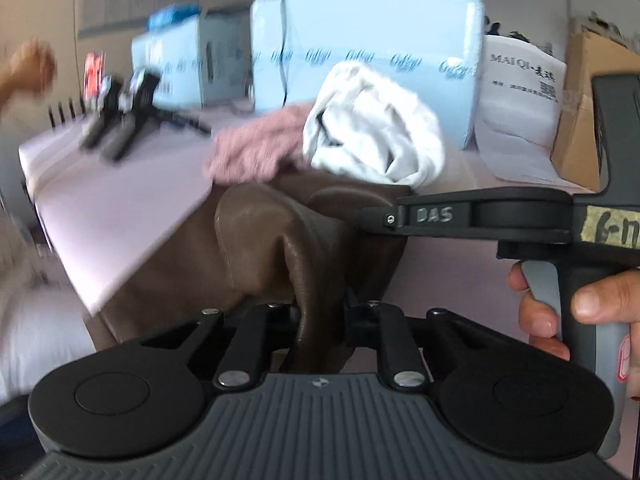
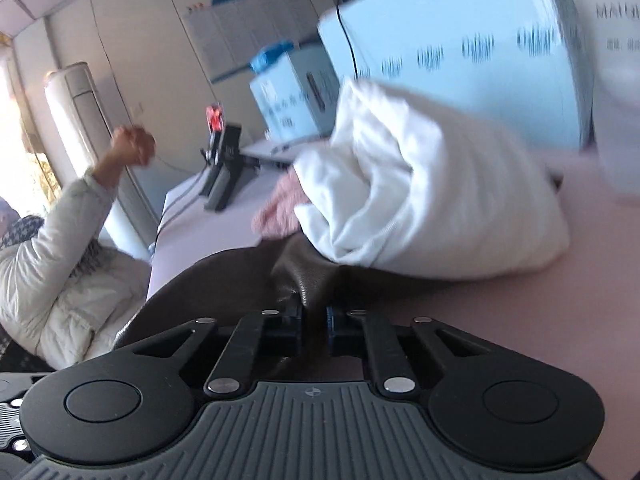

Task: Fold clothes
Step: 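Grasp the brown leather jacket with both grippers and lift it, then lift the jacket with both grippers and spread it onto the table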

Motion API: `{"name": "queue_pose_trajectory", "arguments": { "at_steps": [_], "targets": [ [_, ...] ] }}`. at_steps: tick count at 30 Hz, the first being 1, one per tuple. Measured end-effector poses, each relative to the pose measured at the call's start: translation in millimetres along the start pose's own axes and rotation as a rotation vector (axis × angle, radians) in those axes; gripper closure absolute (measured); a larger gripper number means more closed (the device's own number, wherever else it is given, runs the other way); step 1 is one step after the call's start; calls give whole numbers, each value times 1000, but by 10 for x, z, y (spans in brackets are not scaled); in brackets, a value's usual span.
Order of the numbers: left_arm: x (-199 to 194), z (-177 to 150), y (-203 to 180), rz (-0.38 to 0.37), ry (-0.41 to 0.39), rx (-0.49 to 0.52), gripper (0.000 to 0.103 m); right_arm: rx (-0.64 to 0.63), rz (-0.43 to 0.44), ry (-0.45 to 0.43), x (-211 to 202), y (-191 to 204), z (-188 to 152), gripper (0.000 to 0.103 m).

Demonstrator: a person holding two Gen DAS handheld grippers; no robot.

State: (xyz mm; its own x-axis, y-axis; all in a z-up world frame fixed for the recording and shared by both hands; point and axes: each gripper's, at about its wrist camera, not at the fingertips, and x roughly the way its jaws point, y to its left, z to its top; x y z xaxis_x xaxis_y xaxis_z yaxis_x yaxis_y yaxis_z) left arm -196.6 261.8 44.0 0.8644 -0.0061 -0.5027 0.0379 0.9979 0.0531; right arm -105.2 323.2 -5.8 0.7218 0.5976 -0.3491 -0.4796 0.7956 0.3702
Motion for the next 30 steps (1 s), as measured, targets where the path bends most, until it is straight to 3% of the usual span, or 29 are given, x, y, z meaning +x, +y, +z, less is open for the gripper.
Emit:
{"name": "queue_pose_trajectory", "arguments": {
  "at_steps": [6, 17, 22, 30],
  "targets": [
    [-174, 446, -154, -31, -84, 2, 90, -62, -10, -129, -277, 38, 457, 101],
    [-693, 1197, -853, -86, -356, 154, 91, -207, -78, -395, -1265, -128, 1209, 101],
    [-958, 1372, -1185, -220, -445, 194, 91, -234, -125, -505, -1918, -309, 1386, 101],
    [-1004, 1176, -2000, -518, -377, 317, 91, -198, -281, -489, -2882, -966, 980, 101]
  ]
}}
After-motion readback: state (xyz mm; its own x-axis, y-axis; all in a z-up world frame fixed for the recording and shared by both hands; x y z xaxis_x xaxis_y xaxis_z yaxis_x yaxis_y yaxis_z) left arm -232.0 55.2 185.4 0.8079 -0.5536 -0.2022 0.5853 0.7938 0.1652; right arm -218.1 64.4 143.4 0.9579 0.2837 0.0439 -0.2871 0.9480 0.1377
